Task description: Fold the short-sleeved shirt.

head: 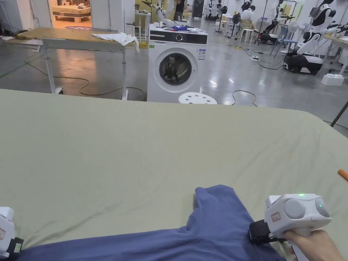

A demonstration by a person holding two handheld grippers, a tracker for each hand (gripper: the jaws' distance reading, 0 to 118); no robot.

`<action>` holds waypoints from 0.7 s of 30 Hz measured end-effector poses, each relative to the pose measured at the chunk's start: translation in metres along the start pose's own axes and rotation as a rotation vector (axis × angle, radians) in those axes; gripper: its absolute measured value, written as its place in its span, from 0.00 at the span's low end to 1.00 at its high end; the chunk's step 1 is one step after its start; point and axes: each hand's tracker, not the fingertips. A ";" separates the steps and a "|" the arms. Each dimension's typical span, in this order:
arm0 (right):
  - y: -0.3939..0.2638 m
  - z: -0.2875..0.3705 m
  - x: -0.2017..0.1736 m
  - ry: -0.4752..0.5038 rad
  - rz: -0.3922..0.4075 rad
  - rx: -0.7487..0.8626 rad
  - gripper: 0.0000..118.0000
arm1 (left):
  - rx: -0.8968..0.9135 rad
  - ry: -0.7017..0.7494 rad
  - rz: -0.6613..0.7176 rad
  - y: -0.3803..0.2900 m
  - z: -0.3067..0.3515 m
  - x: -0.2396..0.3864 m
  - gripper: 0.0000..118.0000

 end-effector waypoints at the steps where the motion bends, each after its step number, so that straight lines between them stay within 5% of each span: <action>1: -0.003 0.007 -0.004 -0.011 0.007 0.021 0.63 | -0.005 0.001 -0.007 -0.002 0.000 0.003 0.02; 2: -0.003 0.011 -0.005 0.001 0.038 0.039 0.56 | 0.001 0.011 -0.019 -0.004 0.000 0.006 0.02; 5: -0.009 0.020 -0.012 0.016 0.066 0.049 0.01 | 0.006 0.036 -0.056 -0.006 0.002 0.014 0.02; 12: -0.050 0.074 0.005 0.116 0.035 0.224 0.01 | 0.250 -0.067 -0.064 -0.035 0.065 -0.006 0.00; 21: -0.224 0.189 0.018 0.171 -0.031 0.362 0.01 | 0.332 -0.195 0.018 -0.170 0.138 -0.056 0.00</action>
